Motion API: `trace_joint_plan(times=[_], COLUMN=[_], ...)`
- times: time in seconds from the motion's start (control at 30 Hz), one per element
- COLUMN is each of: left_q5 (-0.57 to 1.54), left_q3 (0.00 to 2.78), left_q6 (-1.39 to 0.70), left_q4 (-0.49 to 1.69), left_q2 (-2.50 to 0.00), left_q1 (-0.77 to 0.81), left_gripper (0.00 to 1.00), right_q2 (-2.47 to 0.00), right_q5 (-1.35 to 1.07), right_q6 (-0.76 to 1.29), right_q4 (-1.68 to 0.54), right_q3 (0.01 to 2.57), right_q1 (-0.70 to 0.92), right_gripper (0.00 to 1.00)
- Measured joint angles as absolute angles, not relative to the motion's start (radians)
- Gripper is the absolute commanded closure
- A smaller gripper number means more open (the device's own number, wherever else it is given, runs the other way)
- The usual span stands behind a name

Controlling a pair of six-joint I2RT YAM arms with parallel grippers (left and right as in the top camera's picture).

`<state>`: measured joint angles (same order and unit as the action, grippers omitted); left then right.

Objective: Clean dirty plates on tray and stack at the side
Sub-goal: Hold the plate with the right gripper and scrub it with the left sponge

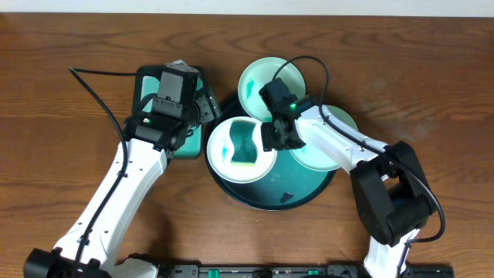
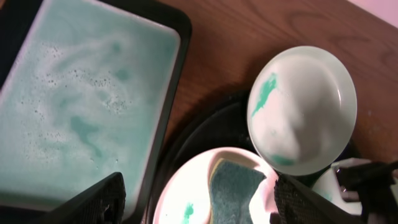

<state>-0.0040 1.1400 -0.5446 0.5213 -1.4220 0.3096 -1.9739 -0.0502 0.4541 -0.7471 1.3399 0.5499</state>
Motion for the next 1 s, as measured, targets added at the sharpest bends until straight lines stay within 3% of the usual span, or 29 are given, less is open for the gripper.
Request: trace_joint_plan(times=[0.1,0.33,0.5,0.6,0.73,1.0], left_q5=[0.015,0.091,0.130,0.152,0.168,0.181], left_q3=[1.140,1.127,1.104,1.104,1.104,1.103], left_q6=[-0.544,-0.544,-0.542,-0.542,-0.545,-0.550], left_q4=[0.532,0.535,0.536,0.534,0.515,0.508], left_q2=[-1.422,-1.422,-1.430,-1.457,-1.528,-1.615], left_q1=[0.310,0.310,0.325,0.359,0.414,0.474], left_gripper=[0.23,0.23,0.23,0.23,0.35,0.36], right_q2=[-1.974,-1.978,-2.006,-2.007,-2.007,-2.007], right_q5=[-0.046,-0.044,-0.044,-0.044,-0.044,-0.044], right_q6=[0.445,0.439,0.433,0.435,0.432,0.433], right_q4=[-0.734,-0.726,-0.717,-0.704,-0.700,-0.697], right_q3=[1.340,1.340,1.340,1.340,1.339,1.339], right_q1=[0.548,0.547,0.547,0.547,0.547,0.547], right_gripper=[0.64,0.64,0.82,0.83,0.93,0.91])
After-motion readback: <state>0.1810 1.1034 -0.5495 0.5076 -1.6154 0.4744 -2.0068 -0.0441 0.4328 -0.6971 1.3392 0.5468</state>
